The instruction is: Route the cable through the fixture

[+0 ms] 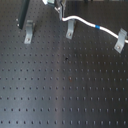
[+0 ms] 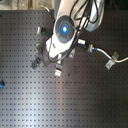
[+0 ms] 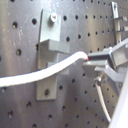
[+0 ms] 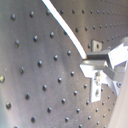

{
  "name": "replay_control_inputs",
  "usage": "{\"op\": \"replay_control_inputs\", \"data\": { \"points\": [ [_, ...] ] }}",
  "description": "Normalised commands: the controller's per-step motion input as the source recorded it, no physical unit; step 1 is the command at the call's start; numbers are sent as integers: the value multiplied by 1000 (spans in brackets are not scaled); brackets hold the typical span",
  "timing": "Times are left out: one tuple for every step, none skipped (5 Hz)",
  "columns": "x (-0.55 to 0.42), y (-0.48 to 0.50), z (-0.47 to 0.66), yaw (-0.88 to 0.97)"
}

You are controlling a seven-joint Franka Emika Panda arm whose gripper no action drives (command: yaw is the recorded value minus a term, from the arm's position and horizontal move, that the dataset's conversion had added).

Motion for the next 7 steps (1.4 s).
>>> {"op": "replay_control_inputs", "data": {
  "points": [
    [-27, 57, 201, 971],
    [-25, 67, 188, 966],
    [-73, -24, 300, 300],
    [-20, -70, 344, 0],
    [19, -58, 204, -86],
    [20, -81, 16, -154],
    [4, -14, 0, -29]
  ]
}}
